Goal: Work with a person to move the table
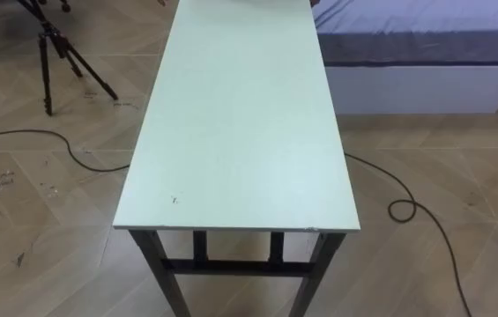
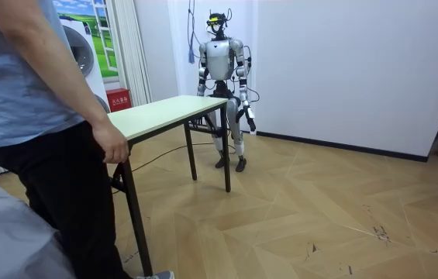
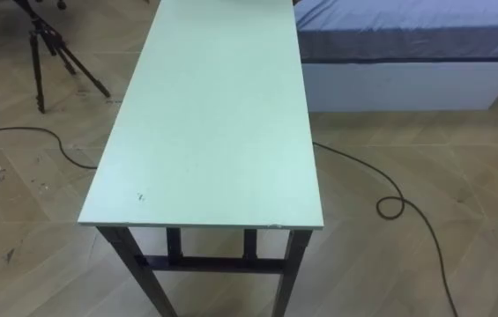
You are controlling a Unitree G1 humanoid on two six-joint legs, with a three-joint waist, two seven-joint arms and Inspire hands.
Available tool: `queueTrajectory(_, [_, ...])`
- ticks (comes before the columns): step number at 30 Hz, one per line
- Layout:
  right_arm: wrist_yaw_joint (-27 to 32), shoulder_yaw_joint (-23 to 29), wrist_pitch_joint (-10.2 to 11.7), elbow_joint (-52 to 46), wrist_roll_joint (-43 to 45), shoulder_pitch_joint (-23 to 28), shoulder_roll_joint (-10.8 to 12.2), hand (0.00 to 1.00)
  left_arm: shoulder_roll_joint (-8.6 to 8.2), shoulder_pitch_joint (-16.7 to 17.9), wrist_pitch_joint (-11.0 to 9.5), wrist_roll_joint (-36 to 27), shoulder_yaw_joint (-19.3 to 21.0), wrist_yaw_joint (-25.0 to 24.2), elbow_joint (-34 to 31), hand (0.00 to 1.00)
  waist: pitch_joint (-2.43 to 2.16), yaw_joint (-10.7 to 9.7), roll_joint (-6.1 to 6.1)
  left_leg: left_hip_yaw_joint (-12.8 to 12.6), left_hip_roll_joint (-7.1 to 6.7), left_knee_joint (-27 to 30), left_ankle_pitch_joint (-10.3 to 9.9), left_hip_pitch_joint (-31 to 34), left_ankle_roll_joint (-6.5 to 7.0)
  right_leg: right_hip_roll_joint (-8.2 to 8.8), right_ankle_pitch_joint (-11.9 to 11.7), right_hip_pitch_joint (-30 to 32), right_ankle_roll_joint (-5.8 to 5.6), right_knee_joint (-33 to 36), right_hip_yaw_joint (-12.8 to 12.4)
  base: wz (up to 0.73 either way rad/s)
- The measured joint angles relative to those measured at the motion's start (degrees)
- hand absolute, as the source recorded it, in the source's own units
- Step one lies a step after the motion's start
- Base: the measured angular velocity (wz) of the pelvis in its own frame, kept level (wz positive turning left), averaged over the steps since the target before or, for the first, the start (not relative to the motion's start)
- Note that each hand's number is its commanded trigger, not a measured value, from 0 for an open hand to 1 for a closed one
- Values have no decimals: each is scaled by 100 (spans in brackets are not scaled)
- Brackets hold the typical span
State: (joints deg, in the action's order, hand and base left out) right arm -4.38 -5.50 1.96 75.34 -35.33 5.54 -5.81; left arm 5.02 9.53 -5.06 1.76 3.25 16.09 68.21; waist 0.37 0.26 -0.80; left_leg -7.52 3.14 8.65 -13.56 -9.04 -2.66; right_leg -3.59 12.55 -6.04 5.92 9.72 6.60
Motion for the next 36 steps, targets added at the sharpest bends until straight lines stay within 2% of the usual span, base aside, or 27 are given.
queueTrajectory(4, [-15, 1, -5, 15, 98, -24, -15, 0, 1, -1, 12, -11, -10, -2, -6, 0, -5, -16, -1, 5, 2, 0, 0, -5, 0, 0, 0, -6, 0, 1, 1, 0])
queueTrajectory(10, [-62, 1, -18, 20, 57, 5, -24, 0, 8, -12, 67, -828, -136, -203, -5, 0, 7, -26, 18, -16, 4, -2, 0, 4, 0, 3, -1, 3, 0, 0, 0, 0])
queueTrajectory(14, [-146, 4, -64, 26, -105, 23, -41, 0, 54, -20, 161, -1383, -135, -578, -4, 0, 9, -20, 41, -31, 4, 2, 0, 31, 0, 4, -1, 30, 0, -1, -4, 0])
queueTrajectory(22, [-696, 18, -89, -358, -371, 78, -138, 0, 107, -49, 344, -2488, -133, -1561, -197, 0, -25, -8, 141, -16, -3, 74, 0, 161, 0, 20, -11, 138, -5, 7, -10, -1])
queueTrajectory(23, [-724, 16, -129, -643, -378, 142, -156, 0, 106, -33, 413, -2738, -151, -1688, -412, 0, -23, -7, 164, -19, -2, 75, 0, 171, 0, 21, -11, 149, -5, 13, -11, 0])
queueTrajectory(25, [-813, 16, -177, -1075, -378, 196, -161, 0, 110, -6, 424, -3074, -217, -1866, -668, 0, -43, -4, 210, -24, 3, 75, 0, 201, 0, 17, -11, 196, -4, 32, -15, 0])
queueTrajectory(28, [-962, -16, -203, -1643, -430, 289, -155, 0, 115, 8, 426, -3440, -605, -2121, -1006, 0, -54, -19, 247, -24, 7, 71, 0, 207, 0, 20, -12, 203, -4, 70, 22, 4])
queueTrajectory(30, [-984, -62, -223, -2263, -689, 498, -142, 0, 111, 37, 447, -3625, -892, -2300, -1364, 0, -43, -23, 253, -32, 10, 55, 0, 186, 0, 21, -12, 190, -4, 89, 48, 2])
queueTrajectory(33, [-1171, -228, -247, -3250, -1100, 862, -148, 0, 150, 430, 474, -4107, -1180, -2465, -2338, 0, -24, -50, 230, -37, 12, 52, 0, 204, 0, 21, -12, 187, -4, 93, 42, 0])
queueTrajectory(36, [-1297, -415, -252, -3839, -1475, 1052, -152, 0, 174, 605, 474, -4710, -1483, -2635, -2943, 0, -11, -65, 224, -22, 8, 56, 0, 234, 0, 28, -11, 226, -5, 107, 43, 0])
